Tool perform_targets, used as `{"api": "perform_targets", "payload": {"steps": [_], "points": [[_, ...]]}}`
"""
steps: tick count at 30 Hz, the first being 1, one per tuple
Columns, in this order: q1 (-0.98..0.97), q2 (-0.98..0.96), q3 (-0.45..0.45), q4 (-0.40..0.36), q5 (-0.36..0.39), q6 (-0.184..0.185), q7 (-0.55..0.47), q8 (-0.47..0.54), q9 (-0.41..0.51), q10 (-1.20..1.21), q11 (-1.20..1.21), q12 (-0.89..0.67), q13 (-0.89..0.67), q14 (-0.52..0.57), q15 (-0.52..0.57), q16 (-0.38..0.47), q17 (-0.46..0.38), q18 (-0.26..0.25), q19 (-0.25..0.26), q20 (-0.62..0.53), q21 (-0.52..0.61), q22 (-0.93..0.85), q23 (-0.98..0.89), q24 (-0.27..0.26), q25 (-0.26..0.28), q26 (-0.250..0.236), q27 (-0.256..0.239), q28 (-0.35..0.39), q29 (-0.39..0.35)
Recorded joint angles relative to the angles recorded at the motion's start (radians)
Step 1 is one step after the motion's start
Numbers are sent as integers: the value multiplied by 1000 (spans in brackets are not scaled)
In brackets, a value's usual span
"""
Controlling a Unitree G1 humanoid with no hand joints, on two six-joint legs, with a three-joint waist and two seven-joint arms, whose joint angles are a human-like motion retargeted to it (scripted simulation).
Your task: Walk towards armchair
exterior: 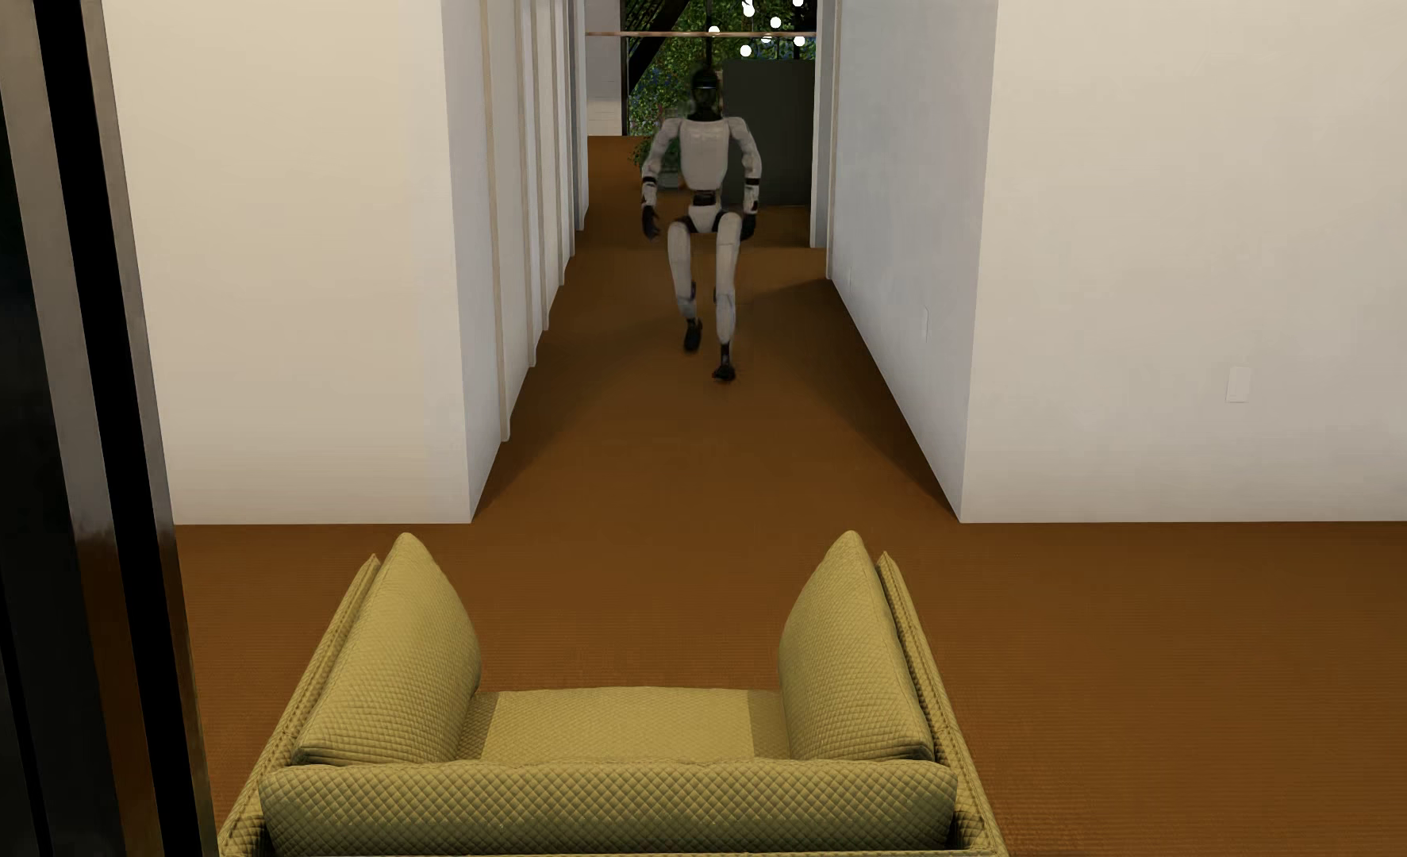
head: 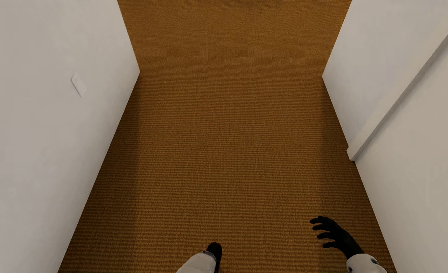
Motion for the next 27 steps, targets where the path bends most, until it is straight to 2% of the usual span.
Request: {"api": "perform_targets", "payload": {"steps": [1,2,3,4,5,6,8,9,11,14,16,17,18,19,20,21,22,23,24,25,26,27], "points": [[-34,40,57,15,-38,-4,0,0,2,16,22,12,-12,36,43,-2,-5,0,0,1,-39,27,-3,0,0,0,0,0,0],[-65,58,94,16,-77,-9,0,0,1,50,74,21,-7,229,157,-9,-6,0,0,5,-48,54,14,0,0,0,0,0,0],[-90,41,90,-6,-109,-25,0,0,-12,131,167,26,13,459,338,-21,5,0,0,13,-45,82,48,0,0,0,0,0,0],[-91,-16,45,-55,-139,-55,0,0,-19,213,319,17,37,578,522,-29,26,0,0,6,-28,107,102,0,0,0,0,0,0],[-38,-90,-18,-97,-136,-63,0,0,-11,270,498,-12,66,563,601,-34,45,0,0,-3,-1,115,167,0,0,0,0,0,0],[52,-202,-82,-136,-129,-67,0,0,-4,257,686,-47,91,511,534,-40,62,0,0,12,45,96,229,0,0,0,0,0,0],[301,-402,-225,-176,-79,-38,0,0,12,148,870,-132,163,392,258,-43,81,0,0,85,164,17,364,0,0,0,0,0,0],[426,-501,-294,-171,-51,-17,0,0,15,85,853,-175,207,316,182,-42,85,0,0,139,210,-41,426,0,0,0,0,0,0],[638,-673,-418,-132,-32,16,0,0,10,-24,628,-258,301,152,164,-36,81,0,0,274,266,-177,525,0,0,0,0,0,0],[822,-796,-572,-61,-54,44,0,0,-30,-71,77,-383,423,-18,204,6,64,0,0,417,240,-386,582,0,0,0,0,0,0],[893,-861,-646,-10,-71,48,0,0,-59,-44,-185,-419,472,-8,284,37,52,0,0,492,197,-476,609,0,0,0,0,0,0],[929,-882,-679,25,-67,53,0,0,-59,6,74,-415,484,51,182,38,47,0,0,520,186,-483,630,0,0,0,0,0,0],[931,-903,-690,58,-43,73,0,0,-66,107,188,-400,486,162,231,28,40,0,0,528,185,-471,653,0,0,0,0,0,0],[890,-923,-674,92,0,104,0,0,-72,263,310,-377,474,325,250,6,39,0,0,518,188,-435,680,0,0,0,0,0,0],[839,-868,-646,113,49,118,0,0,-53,456,386,-350,444,475,197,-11,39,0,0,479,204,-379,701,0,0,0,0,0,0],[747,-785,-606,99,76,107,0,0,-38,667,391,-335,413,528,145,-23,49,0,0,403,211,-312,676,0,0,0,0,0,0],[643,-690,-551,85,101,98,0,0,-26,817,354,-335,385,484,126,-38,59,0,0,318,206,-216,614,0,0,0,0,0,0],[540,-589,-479,54,112,72,0,0,-18,879,296,-314,351,442,128,-54,74,0,0,257,194,-132,540,0,0,0,0,0,0],[450,-485,-409,22,115,43,0,0,-11,844,232,-258,317,450,134,-71,88,0,0,254,162,-84,445,0,0,0,0,0,0],[370,-386,-342,-1,109,25,0,0,-5,721,171,-218,284,506,141,-83,90,0,0,200,140,-1,343,0,0,0,0,0,0],[298,-307,-284,-21,92,4,0,0,-6,532,123,-186,241,585,151,-71,90,0,0,95,127,50,246,0,0,0,0,0,0],[246,-231,-227,-24,76,-6,0,0,-5,322,85,-140,202,613,146,-68,87,0,0,60,97,82,144,0,0,0,0,0,0]]}}
